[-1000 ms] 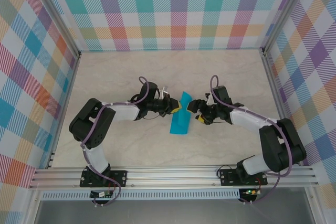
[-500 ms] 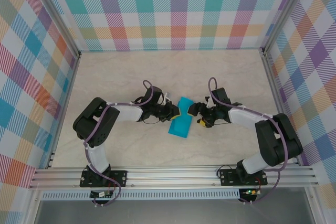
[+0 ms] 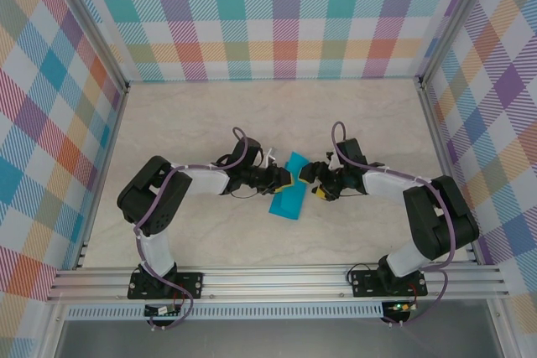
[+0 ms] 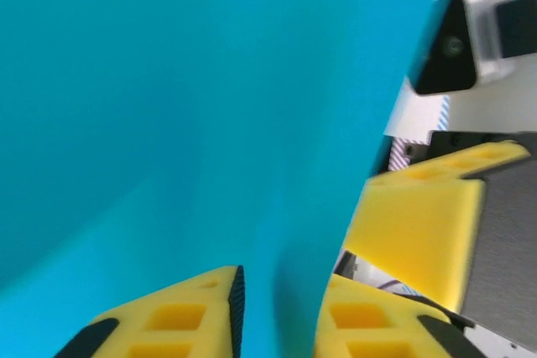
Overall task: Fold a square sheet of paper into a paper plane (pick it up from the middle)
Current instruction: First fold in half a square sheet of paper at the center of the table.
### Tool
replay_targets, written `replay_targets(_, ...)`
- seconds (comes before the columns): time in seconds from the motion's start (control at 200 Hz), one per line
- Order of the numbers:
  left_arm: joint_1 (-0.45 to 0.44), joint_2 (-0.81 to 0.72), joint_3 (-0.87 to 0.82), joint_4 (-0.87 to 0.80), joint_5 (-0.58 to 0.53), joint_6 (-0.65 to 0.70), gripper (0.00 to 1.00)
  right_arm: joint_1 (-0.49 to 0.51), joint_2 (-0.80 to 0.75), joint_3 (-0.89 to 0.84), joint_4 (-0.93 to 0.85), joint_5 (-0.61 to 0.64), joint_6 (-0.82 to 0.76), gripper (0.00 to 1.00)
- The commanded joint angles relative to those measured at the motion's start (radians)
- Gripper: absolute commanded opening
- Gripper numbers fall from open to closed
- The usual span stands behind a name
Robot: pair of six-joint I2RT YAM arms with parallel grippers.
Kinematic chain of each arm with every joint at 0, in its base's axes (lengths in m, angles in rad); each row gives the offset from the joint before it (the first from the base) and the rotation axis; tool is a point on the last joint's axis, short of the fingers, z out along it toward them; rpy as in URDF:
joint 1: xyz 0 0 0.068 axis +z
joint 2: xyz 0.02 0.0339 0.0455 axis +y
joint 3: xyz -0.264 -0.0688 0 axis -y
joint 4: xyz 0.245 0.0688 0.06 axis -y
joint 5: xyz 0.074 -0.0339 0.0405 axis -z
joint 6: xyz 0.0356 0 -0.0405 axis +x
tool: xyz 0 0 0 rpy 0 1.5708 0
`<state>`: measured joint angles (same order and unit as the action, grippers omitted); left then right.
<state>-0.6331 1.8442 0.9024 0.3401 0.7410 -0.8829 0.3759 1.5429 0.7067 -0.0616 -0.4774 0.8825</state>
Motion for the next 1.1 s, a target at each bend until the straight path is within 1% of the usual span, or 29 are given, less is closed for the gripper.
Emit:
replay_targets(0.0,-0.02,-0.016,0.027,0.103,0.065,-0.032,0.13,-0.016,-0.037,-0.012,0.026,-0.019,0.019,0.71)
replay_targets(0.07,-0.022,-0.014,0.037,0.11,0.072,-0.041,0.1,-0.023,-0.045,-0.019,0.022,-0.02,0.019,0.72)
replay_targets(0.235,-0.022,-0.011,0.05,0.131,0.082,-0.064,0.09,-0.035,-0.063,-0.038,0.033,-0.03,0.026,0.72)
replay_targets(0.38,-0.021,-0.013,0.07,-0.05,0.007,0.029,0.08,-0.035,-0.092,-0.042,0.035,-0.049,0.007,0.74)
replay_targets(0.535,-0.02,0.007,0.099,-0.154,-0.016,0.102,0.08,-0.021,-0.072,-0.033,0.036,-0.067,-0.002,0.73)
replay_targets(0.76,-0.016,0.015,0.137,-0.243,-0.046,0.16,0.09,0.022,-0.018,-0.013,0.016,-0.024,-0.006,0.68)
replay_targets(0.84,-0.013,0.019,0.148,-0.264,-0.048,0.175,0.11,0.031,-0.001,-0.01,0.015,-0.015,-0.011,0.67)
replay_targets(0.935,-0.011,0.027,0.164,-0.29,-0.05,0.193,0.12,0.038,0.02,-0.01,0.029,-0.015,-0.003,0.62)
replay_targets(1.015,-0.008,0.03,0.173,-0.313,-0.063,0.207,0.15,0.042,0.034,-0.008,0.035,-0.006,0.009,0.6)
replay_targets(1.06,-0.007,0.029,0.176,-0.333,-0.077,0.214,0.19,0.042,0.035,-0.01,0.032,0.012,0.015,0.59)
replay_targets(1.095,-0.006,0.024,0.179,-0.351,-0.089,0.223,0.25,0.043,0.037,-0.013,0.033,0.023,0.02,0.59)
